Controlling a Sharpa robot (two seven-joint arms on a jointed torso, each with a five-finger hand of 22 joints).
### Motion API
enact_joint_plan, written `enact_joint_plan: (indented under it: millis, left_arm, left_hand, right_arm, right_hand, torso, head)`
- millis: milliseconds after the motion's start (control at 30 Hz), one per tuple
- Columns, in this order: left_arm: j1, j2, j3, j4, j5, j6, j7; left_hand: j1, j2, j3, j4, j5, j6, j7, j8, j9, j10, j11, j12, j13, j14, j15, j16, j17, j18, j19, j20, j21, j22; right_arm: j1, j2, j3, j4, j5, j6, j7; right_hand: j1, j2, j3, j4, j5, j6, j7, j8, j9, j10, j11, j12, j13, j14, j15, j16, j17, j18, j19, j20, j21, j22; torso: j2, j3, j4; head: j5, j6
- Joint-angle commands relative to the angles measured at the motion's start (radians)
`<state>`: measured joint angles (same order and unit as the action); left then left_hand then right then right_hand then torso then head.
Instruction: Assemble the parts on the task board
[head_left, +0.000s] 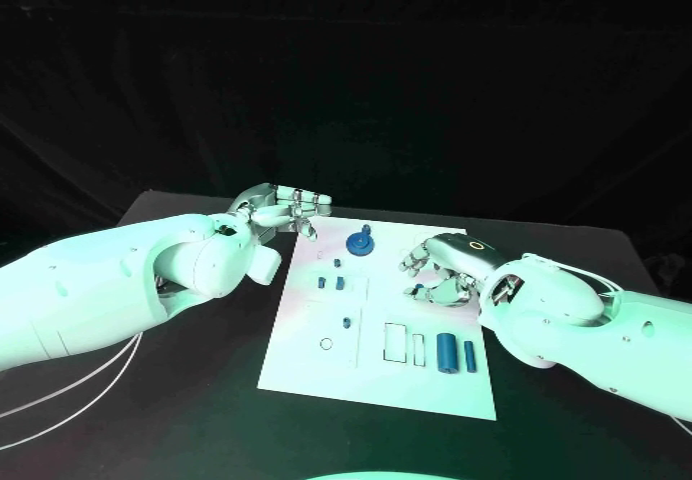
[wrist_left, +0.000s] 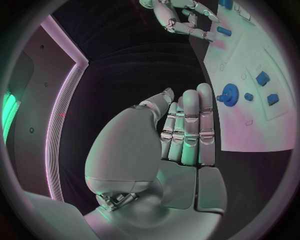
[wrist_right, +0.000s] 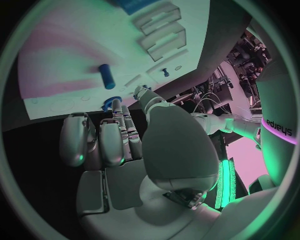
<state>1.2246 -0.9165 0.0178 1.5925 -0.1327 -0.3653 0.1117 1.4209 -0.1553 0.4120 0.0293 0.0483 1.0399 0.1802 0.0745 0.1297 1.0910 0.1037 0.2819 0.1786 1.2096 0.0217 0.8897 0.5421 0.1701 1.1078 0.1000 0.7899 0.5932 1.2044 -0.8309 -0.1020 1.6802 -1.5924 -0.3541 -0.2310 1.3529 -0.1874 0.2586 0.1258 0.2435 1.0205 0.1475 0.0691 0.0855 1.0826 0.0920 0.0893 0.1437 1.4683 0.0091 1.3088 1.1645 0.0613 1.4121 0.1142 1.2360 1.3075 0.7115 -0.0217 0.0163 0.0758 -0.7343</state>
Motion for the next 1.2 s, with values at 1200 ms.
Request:
enact_joint_plan:
  millis: [1200]
  left_arm:
    - [0.001,0.002,-0.005,-0.001,-0.030,0.034,0.008]
  left_hand:
    - [0.001,0.011,0.001,-0.006,0.003,-0.010,0.000,0.001,-0.001,-0.006,0.000,0.006,0.002,-0.006,-0.001,-0.005,-0.003,0.014,0.006,0.005,-0.006,-0.003]
  right_arm:
    - [-0.012,0.035,-0.003,-0.086,-0.036,0.154,0.014]
  right_hand:
    - [0.053,0.088,0.004,0.012,-0.014,0.077,-0.020,0.027,0.014,0.074,-0.022,0.072,-0.007,0.029,-0.019,0.011,0.016,-0.002,0.038,-0.017,0.062,0.140]
  torso:
    - [-0.002,0.0002,-0.0022]
  head:
    - [-0.008,-0.006]
